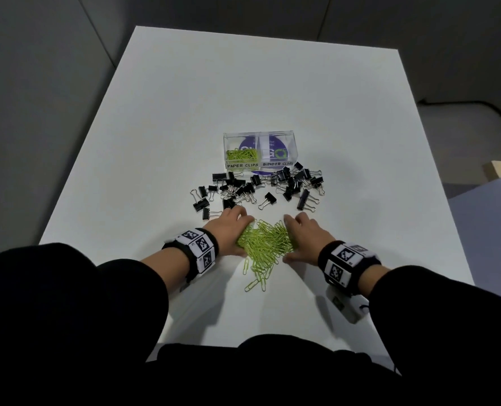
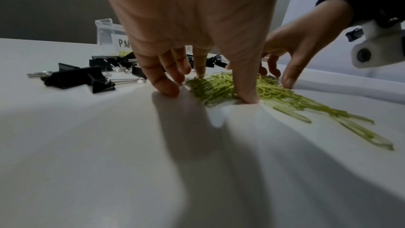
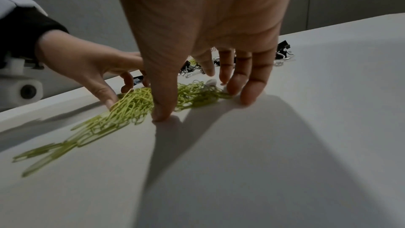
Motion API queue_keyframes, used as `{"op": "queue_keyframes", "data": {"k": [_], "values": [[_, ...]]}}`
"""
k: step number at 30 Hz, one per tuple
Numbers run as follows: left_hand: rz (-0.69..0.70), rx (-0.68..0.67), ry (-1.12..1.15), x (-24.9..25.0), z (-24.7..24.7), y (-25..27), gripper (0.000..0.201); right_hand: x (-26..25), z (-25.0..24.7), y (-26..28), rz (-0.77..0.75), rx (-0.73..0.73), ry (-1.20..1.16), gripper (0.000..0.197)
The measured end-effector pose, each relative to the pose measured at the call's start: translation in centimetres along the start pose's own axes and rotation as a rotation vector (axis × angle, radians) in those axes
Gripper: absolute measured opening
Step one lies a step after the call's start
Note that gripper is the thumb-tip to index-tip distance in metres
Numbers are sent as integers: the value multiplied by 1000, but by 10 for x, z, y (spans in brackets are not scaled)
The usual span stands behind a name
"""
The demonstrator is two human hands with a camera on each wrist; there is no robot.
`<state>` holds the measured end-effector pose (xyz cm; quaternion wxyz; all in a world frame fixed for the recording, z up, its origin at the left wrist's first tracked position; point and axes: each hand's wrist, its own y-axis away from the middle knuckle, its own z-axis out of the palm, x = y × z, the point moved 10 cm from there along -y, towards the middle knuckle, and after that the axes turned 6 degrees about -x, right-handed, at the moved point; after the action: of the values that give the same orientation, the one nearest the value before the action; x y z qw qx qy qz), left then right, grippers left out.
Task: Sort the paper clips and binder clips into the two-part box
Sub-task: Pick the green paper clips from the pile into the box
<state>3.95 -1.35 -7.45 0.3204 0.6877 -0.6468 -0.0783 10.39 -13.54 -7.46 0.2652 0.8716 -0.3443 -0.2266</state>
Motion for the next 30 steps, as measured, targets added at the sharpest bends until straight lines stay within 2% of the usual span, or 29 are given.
{"op": "queue_keyframes", "data": {"k": [5,11,14,20,26,30], "values": [[3,34,28,7,-2,-3,58,-16,-5,-13,-46,15,16,63],[-29,-4,85,6,1,-5,50,-25,-2,-15,-68,8,42,43],[-36,-5,100,4,2,-3,39,-27,-1,-14,-81,2,50,33],[-15,55,93,-1,-5,4,23,-24,-7,-11,-98,8,42,27],[9,70,26,3,-6,5,33,-26,-11,-10,-119,58,91,25],[-2,73,0,9,-5,0,27,-30,-12,-11,-141,64,139,23]]}}
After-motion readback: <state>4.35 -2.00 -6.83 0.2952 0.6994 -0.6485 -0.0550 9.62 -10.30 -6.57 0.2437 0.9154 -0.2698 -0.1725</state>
